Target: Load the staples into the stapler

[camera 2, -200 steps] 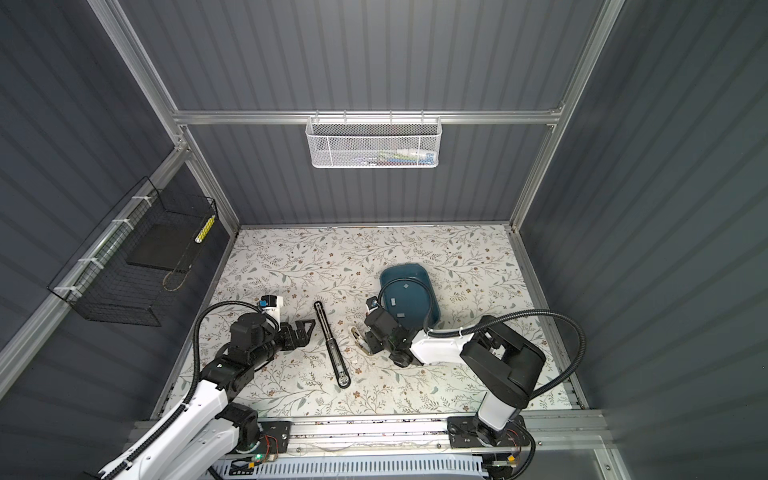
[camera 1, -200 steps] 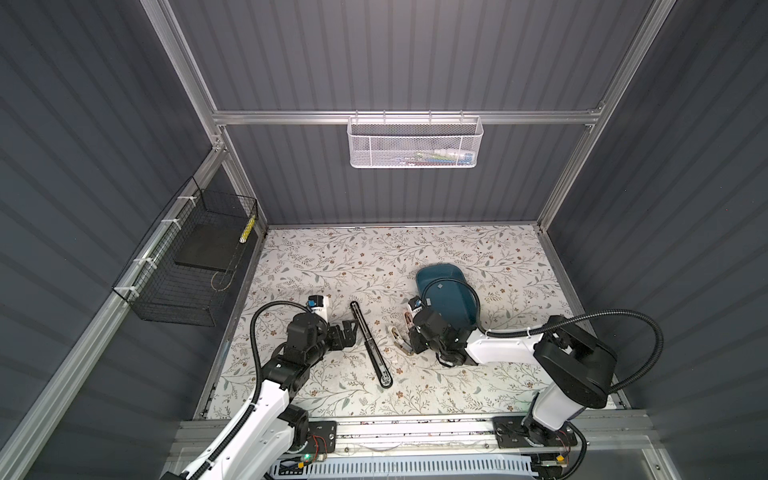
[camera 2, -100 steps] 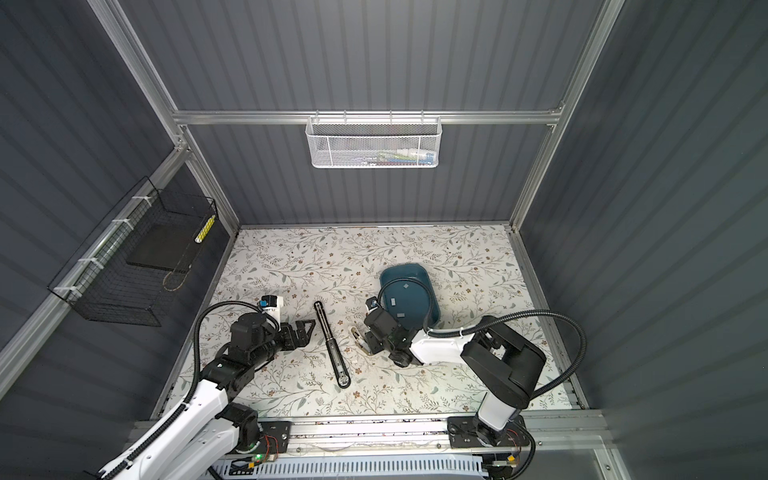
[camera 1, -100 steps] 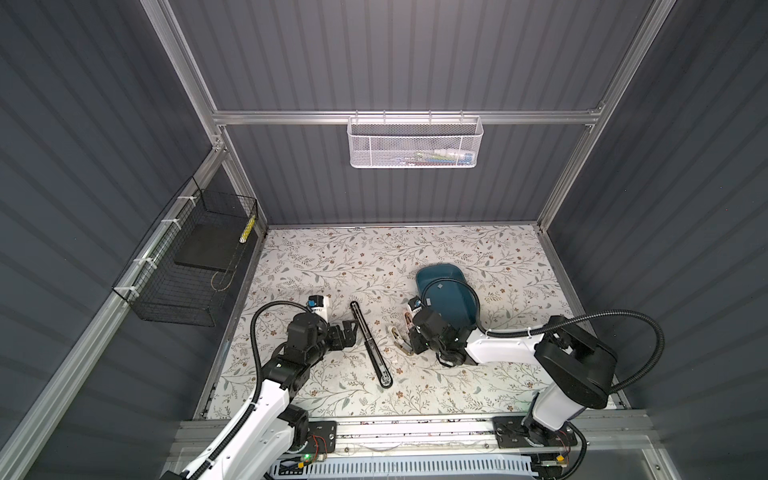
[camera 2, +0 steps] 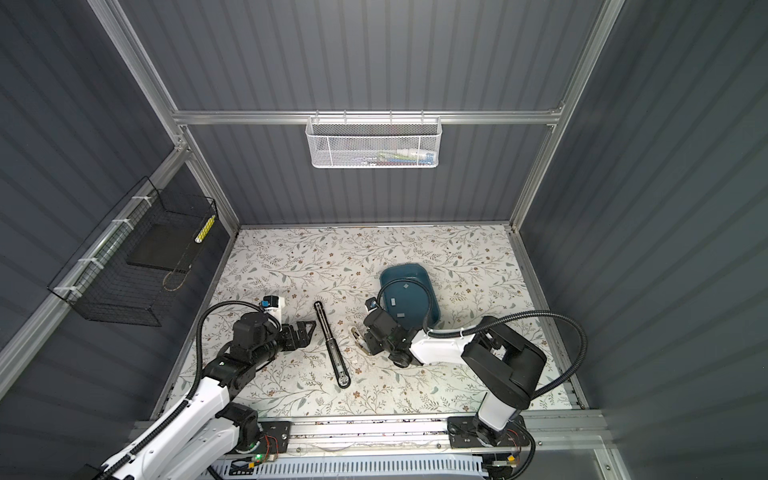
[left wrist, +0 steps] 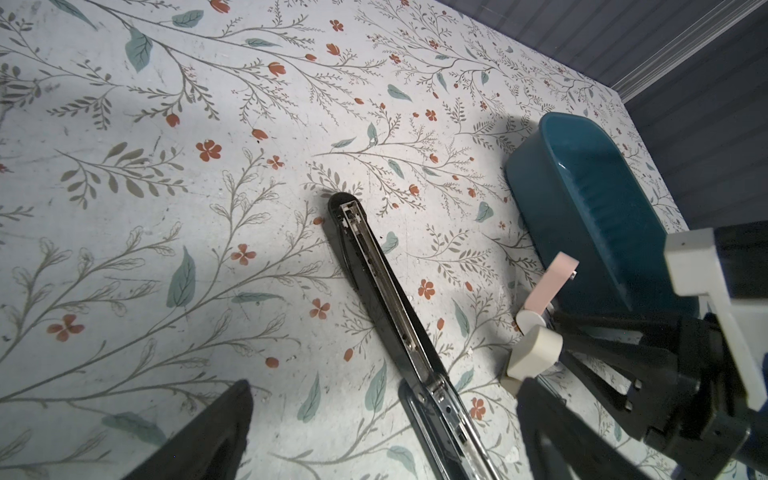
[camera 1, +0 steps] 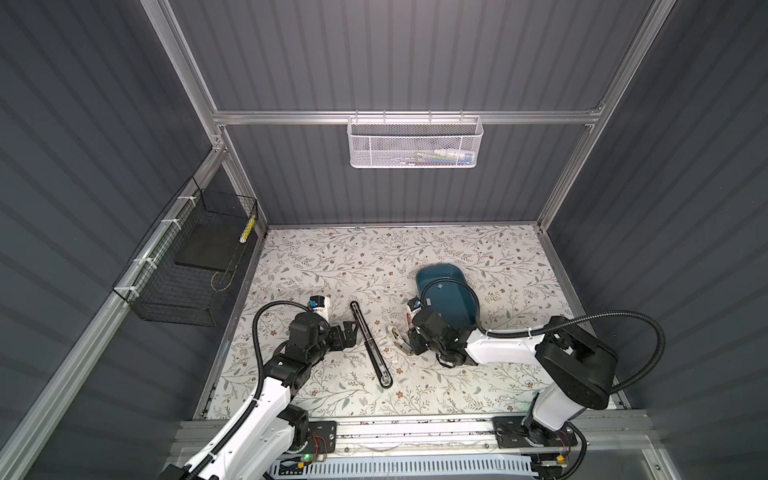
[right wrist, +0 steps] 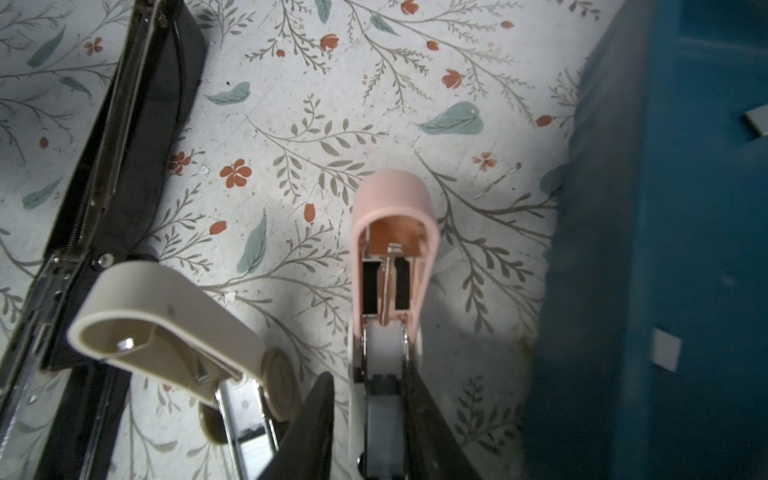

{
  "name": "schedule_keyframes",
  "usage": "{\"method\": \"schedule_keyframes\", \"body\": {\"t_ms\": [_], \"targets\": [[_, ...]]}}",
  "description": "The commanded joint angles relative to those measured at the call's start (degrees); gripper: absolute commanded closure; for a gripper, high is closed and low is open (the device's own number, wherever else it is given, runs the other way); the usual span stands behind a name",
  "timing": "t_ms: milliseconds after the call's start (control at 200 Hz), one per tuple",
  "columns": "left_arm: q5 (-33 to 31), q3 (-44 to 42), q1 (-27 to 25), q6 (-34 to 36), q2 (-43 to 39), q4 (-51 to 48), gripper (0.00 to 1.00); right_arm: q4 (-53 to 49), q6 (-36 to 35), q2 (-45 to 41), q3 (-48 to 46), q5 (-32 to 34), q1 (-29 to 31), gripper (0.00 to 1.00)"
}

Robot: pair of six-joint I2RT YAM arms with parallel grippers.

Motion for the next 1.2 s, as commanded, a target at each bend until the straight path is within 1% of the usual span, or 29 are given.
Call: {"method": "schedule_keyframes", "body": {"t_ms": [0,260,715,941,991,1101,1191], "targets": [[0.92,0.42,0.16,-0.49,-0.30,0.55,0.01,-2.86,0.60,-1.41,-0.25,0.22,0.34,0.66],[0.96,0.21,0.14,-0.50,-0.59,0.50,0.01,-3.75,0.69,-2.98,-0.11,-0.50,0.68,0.65],[1.00,0.17,0.14,-0.49,-0.85,0.42,0.01,-3.69,0.78,-0.99,0.48,0.36,1.11,0.66],[1.05,0.17,0.14,-0.48,-0.76,0.46,0.01,-3.51,0.52,-0.70,0.63,1.87,1.13,0.67],[1.00,0.13,0.17,-0.50,-0.76,0.52,0.01,-3.58,0.43,-0.87,0.68,2.25,1.09,0.69],[1.05,0.18,0.14,-0.58,-0.67,0.50,0.01,-3.92,0.26,-1.16,1.09,2.62,1.13,0.80],[1.09,0.14,0.15,-0.58,-0.74,0.50,0.01,-4.35,0.25,-1.33,1.37,2.95,1.13,0.86]]}}
